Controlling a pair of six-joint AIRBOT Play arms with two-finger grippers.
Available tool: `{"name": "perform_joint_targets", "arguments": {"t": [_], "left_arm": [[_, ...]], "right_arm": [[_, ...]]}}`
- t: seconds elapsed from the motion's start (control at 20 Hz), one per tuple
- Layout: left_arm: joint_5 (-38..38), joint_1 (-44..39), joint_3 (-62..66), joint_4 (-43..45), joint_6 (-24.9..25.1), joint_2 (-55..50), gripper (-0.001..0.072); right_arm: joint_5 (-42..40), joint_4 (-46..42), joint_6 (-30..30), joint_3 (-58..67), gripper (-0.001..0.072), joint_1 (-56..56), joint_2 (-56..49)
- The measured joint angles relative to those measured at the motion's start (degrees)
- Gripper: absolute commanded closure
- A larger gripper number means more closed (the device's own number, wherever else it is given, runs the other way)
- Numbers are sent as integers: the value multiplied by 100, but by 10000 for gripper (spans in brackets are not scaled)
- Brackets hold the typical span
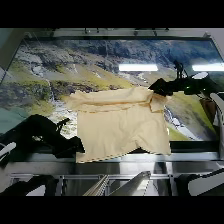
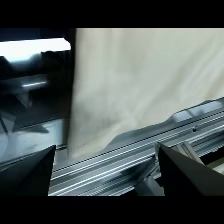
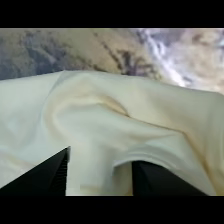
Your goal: Fold the shirts.
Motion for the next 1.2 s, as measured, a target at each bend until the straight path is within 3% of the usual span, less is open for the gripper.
{"name": "perform_joint_targets", "arguments": {"t": [0.05, 0.1, 0.15, 0.2, 0.25, 0.55, 0.75, 1.0, 1.2], "left_arm": [[11, -129, 13, -24, -61, -160, 3], [31, -280, 52, -68, -81, -337, 33], [59, -459, 120, -87, -118, -546, 286], [7, -651, 205, -74, -96, -752, 643], [-50, -828, 299, -15, -20, -940, 688], [13, -1355, 1502, 551, 214, -1499, 688], [-129, -651, 3008, 2133, 214, -1622, 686], [-2, 713, 5552, 2509, 514, -2472, 686], [291, 1110, 7294, 2396, 905, -3506, 687]], "right_arm": [[-37, 2, 13, 22, 368, 26, -20], [-37, 13, 24, 37, 419, 44, -37], [-55, 17, 26, 50, 606, 59, -50], [-72, 20, 57, 59, 692, 68, -59], [-68, 22, 63, 63, 692, 72, -63], [-116, -170, 221, 81, 695, -302, 68], [131, -1665, 1117, -96, 696, -986, 603], [490, -2798, 2146, -1875, 696, -1211, 2098], [546, -3045, 3270, -3866, 695, -514, 3886]]}}
